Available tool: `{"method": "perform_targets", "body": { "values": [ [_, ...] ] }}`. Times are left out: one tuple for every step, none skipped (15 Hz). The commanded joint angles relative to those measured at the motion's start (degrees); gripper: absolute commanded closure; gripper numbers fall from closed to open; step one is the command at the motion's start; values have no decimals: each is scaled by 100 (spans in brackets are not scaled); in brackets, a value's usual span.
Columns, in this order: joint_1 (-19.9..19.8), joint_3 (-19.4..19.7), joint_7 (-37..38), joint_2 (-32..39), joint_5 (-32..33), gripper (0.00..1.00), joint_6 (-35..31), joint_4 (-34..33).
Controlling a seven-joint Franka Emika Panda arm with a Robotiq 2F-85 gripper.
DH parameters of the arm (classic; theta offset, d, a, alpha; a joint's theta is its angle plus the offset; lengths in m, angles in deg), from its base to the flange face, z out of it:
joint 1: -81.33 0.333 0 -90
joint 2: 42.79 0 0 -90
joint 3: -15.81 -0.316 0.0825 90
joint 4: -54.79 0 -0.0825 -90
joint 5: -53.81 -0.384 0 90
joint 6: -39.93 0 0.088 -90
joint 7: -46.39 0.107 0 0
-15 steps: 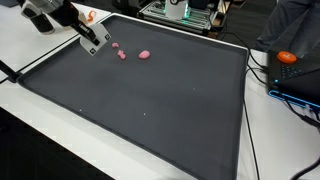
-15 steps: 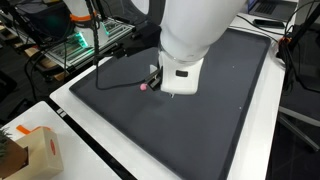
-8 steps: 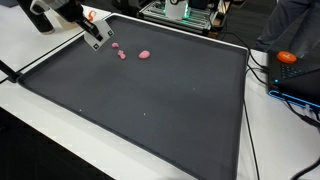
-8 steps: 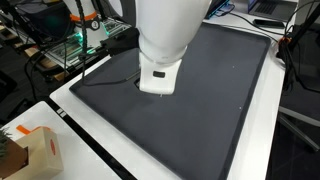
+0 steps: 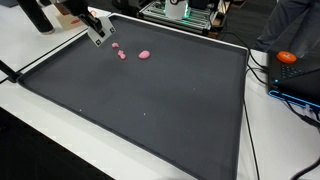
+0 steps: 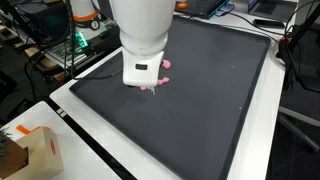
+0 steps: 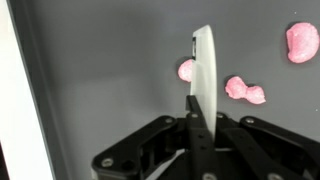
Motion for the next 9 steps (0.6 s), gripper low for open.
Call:
{"method": "perform_targets", "body": {
  "values": [
    [-5,-8,-352,-673,24,99,-605,876],
    [4,-16,-463,-831,32,99,-741,1058],
    [17,-25,-603,-1004,53,99,-883,1248],
    [34,-35,-719,-1162,68,99,-1003,1418],
    [55,-48,-839,-1328,84,99,-1105,1589],
    [82,-54,-929,-1485,103,99,-1207,1748],
    [119,-61,-1010,-1648,129,99,-1280,1906],
    [164,-69,-1082,-1822,164,99,-1351,2070],
    [209,-74,-1139,-1976,195,99,-1409,2210]
  ]
}}
